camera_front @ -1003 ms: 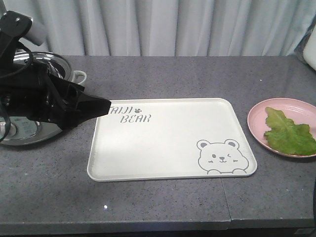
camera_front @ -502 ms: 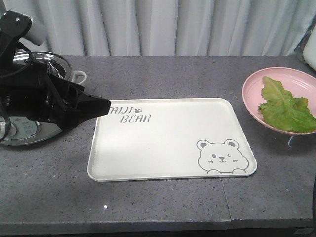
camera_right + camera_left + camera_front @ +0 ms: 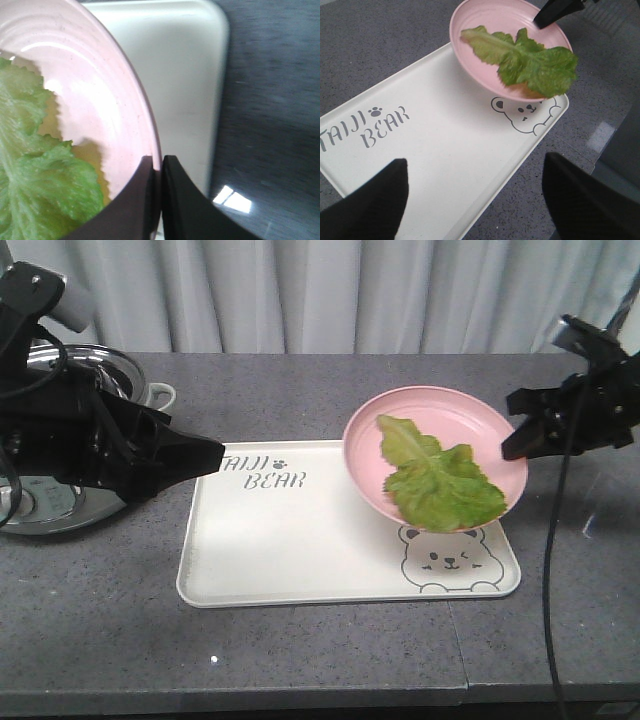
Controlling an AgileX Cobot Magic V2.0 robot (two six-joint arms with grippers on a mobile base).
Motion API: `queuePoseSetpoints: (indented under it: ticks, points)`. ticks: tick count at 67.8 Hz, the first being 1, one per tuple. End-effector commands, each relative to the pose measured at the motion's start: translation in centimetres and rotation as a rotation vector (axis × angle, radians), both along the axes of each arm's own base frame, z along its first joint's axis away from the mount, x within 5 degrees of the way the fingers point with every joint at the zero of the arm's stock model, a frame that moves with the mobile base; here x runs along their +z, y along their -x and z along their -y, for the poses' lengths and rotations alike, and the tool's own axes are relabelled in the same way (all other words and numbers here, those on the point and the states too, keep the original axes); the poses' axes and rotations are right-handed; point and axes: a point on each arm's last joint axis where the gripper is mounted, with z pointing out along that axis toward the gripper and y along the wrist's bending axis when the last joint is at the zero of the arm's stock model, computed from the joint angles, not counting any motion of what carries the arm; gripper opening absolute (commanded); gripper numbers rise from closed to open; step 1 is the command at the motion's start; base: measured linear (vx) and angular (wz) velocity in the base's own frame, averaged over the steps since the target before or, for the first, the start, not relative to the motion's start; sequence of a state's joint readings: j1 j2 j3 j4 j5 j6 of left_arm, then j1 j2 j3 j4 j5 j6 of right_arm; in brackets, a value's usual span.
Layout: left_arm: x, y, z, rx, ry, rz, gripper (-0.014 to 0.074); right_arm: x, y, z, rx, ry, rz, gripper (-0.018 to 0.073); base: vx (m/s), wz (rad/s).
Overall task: Transfer vegetables to tray and serve
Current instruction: 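Move the pink plate onto the tray center with the right gripper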
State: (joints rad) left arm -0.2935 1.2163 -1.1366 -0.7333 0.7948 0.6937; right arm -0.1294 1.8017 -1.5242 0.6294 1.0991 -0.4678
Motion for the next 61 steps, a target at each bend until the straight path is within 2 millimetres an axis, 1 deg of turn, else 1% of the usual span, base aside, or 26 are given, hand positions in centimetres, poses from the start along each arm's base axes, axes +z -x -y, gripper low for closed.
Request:
queuePoseSetpoints:
  ticks: [1, 15, 27, 33, 46, 54, 61]
  points:
    - [1.9, 0.5, 0.0, 0.021, 0.065, 0.061, 0.0534, 2.5, 0.1, -2.8, 0.019, -0.033, 0.091, -0.0004, 0.0, 0.0]
    - [1.9, 0.5, 0.0, 0.021, 0.065, 0.061, 0.0534, 0.6, -0.8, -7.2, 0.059, -0.051, 0.058, -0.0004, 0.0, 0.0]
    - [1.9, 0.5, 0.0, 0.021, 0.065, 0.061, 0.0534, -1.3, -1.5, -9.4, 0.066, -0.058, 0.025, -0.0004, 0.0, 0.0]
    - [1.9, 0.5, 0.0, 0.021, 0.065, 0.061, 0.0534, -2.1, -1.9, -10.0, 0.059, -0.059, 0.01, -0.0004, 0.0, 0.0]
    - [1.9, 0.5, 0.0, 0.021, 0.065, 0.061, 0.0534, -3.4, -2.3, -10.0, 0.048, -0.06, -0.025, -0.0003, 0.0, 0.0]
    - [1.9, 0.5, 0.0, 0.021, 0.065, 0.061, 0.0534, -3.8, -2.4, -10.0, 0.05, -0.06, -0.038, 0.0006, 0.0, 0.0]
    - [1.9, 0.5, 0.0, 0.021, 0.065, 0.061, 0.0534, -3.8, -2.3, -10.0, 0.052, -0.059, -0.04, 0.0036, 0.0, 0.0]
